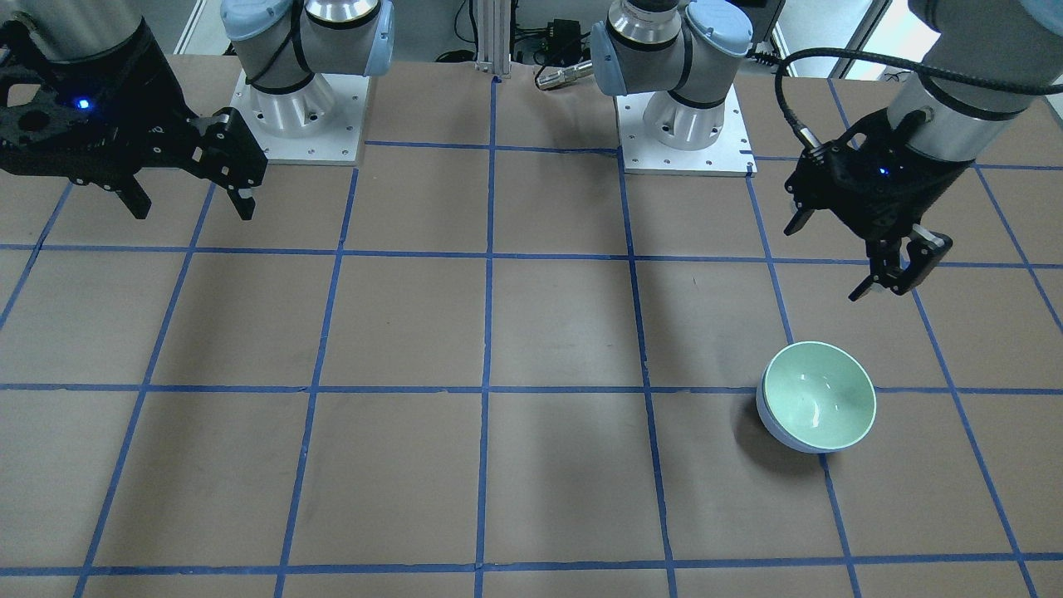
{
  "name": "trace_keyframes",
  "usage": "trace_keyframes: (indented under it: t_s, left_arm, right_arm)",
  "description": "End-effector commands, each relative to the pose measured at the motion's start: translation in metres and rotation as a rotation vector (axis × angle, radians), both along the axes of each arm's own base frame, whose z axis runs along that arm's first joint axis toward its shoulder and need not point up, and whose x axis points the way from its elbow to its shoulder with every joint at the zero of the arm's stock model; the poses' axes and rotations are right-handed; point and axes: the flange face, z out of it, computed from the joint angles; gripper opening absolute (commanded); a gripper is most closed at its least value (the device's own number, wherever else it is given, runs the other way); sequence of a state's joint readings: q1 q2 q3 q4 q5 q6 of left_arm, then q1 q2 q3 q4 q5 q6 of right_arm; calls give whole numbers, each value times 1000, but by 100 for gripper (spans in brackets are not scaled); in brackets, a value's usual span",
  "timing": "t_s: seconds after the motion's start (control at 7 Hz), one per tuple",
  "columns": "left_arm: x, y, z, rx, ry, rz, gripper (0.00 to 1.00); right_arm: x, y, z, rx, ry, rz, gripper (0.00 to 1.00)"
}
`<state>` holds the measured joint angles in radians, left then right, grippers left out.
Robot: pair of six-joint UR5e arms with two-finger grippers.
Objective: Stack green bowl on blue bowl
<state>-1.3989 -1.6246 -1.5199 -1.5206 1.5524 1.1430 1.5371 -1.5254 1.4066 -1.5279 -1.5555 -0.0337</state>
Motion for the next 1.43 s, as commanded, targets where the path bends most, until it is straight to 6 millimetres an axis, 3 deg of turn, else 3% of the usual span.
trace_keyframes:
  t_s: [0.0, 0.14, 0.43, 1.29]
  left_arm:
    - [-52, 2, 12, -43, 34, 487, 100]
    - [-66, 8, 14, -33, 36, 660, 100]
    - [-69, 9, 22, -11, 36, 922, 100]
    - [-81, 6, 25, 15, 40, 998, 100]
  right_arm:
    - [0, 0, 0, -1, 0, 0, 100]
    - [0, 0, 0, 1, 0, 0, 100]
    - [0, 0, 0, -1, 0, 0, 100]
    - [0, 0, 0, 1, 0, 0, 100]
